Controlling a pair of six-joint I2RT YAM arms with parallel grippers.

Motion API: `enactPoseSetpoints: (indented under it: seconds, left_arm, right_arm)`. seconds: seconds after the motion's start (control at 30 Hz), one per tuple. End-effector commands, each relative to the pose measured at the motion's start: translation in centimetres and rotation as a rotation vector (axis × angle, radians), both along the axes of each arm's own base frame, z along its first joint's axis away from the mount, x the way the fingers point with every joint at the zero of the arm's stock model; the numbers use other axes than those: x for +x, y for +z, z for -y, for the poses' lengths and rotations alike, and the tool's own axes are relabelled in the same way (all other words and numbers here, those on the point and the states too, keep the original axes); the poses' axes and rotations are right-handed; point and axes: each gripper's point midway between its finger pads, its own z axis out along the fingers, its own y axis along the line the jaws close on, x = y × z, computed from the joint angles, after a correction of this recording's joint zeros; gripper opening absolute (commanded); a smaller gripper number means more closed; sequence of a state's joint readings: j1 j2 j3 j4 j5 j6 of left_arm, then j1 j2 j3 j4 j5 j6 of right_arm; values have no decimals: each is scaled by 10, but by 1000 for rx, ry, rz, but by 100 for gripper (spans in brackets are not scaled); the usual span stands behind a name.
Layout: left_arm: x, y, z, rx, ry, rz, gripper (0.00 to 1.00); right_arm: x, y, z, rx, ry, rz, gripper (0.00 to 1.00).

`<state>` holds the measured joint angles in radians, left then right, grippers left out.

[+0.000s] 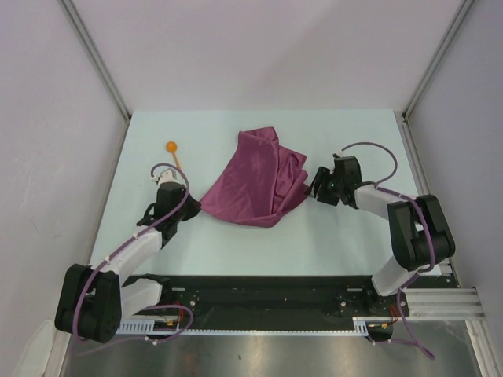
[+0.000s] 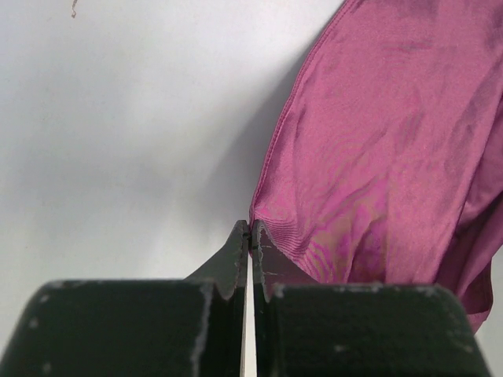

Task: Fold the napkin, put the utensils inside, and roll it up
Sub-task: Flatten the napkin out

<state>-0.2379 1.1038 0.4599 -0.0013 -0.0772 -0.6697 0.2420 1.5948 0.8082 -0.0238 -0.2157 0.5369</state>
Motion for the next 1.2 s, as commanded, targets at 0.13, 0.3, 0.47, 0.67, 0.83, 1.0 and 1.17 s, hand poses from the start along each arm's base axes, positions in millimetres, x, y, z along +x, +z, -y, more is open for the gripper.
enactPoseSetpoints:
  seconds: [0.13,0.3,0.47,0.67,0.83,1.0,1.17]
  left_arm:
    - [0,3,-4,20,-3,5,0]
    - [0,2,-3,16,-5,0,0]
    - [2,5,-2,10,-8,6,0]
    - [2,5,-2,5,-12,7,0]
    - [2,7,0,-3,-17,10,0]
    - [2,9,1,-9,-21,15,0]
    - [2,11,2,-15,-24,23,0]
  right_arm:
    - [33,5,-12,12,29,77,58]
    - [45,-8,-8,-36,18,63,57]
    - [48,-19,-4,-68,7,39,56]
    - [50,-28,-3,-111,-5,13,56]
    - [49,-41,0,-220,-17,-31,55]
    - [42,-47,7,-338,-39,-58,54]
    - [30,-56,10,-456,-35,-87,54]
